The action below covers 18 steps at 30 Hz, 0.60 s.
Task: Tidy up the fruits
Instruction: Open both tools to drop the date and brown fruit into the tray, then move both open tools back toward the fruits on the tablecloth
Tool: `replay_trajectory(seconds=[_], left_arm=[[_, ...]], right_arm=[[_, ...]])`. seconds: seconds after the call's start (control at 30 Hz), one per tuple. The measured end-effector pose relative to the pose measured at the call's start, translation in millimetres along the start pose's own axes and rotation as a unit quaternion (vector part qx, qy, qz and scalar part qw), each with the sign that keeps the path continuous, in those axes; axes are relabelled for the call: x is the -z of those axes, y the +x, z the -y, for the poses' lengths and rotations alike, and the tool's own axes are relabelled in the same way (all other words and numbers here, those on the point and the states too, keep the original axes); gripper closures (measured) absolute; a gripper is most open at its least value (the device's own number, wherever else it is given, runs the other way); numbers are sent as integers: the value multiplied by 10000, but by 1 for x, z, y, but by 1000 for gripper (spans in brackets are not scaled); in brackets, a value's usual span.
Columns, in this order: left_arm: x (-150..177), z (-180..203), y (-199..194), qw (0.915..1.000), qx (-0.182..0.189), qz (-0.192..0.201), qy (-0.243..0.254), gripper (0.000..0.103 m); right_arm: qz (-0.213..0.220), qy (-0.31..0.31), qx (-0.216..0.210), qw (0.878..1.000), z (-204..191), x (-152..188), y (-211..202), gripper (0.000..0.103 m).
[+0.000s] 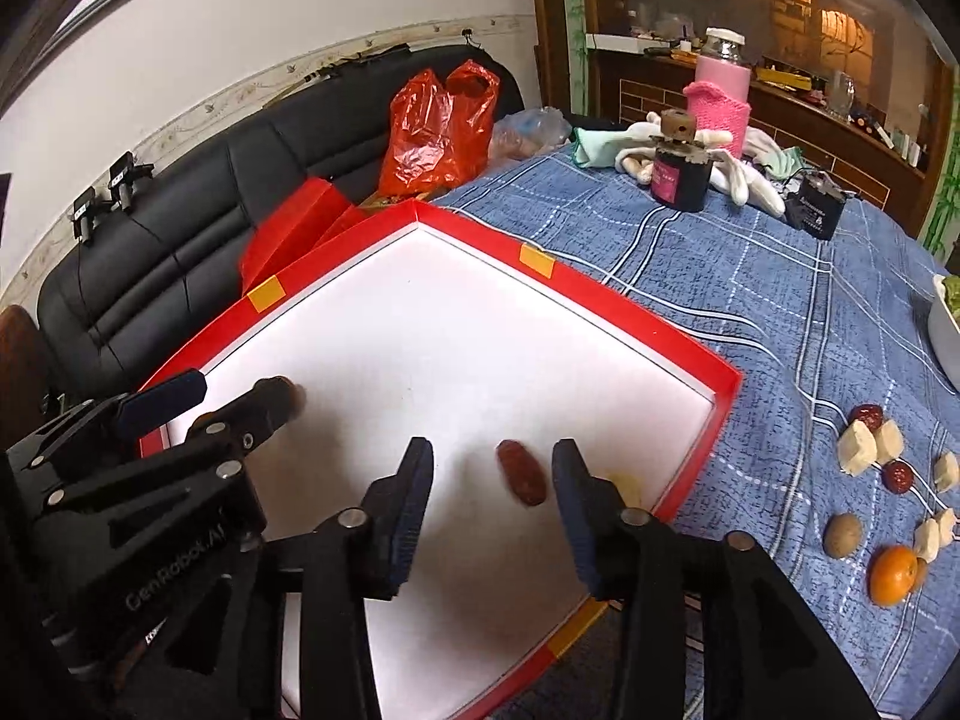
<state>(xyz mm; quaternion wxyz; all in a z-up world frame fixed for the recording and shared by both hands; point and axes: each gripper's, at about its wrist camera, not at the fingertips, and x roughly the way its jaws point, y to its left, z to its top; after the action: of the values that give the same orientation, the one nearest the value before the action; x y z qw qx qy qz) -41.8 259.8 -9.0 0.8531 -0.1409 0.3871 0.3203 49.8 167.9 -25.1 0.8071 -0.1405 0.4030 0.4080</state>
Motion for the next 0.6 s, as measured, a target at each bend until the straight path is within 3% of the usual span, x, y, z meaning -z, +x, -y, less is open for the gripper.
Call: replay_trajectory(seconds=[0.13,0.6], left_arm=[[1,8,-9,9999,15,94,87,45],[7,64,-55,9955,374,540,686,38]], right_arm=[[155,42,27,9999,4,5,-16,56],[707,475,475,9952,51,43,-90,20]])
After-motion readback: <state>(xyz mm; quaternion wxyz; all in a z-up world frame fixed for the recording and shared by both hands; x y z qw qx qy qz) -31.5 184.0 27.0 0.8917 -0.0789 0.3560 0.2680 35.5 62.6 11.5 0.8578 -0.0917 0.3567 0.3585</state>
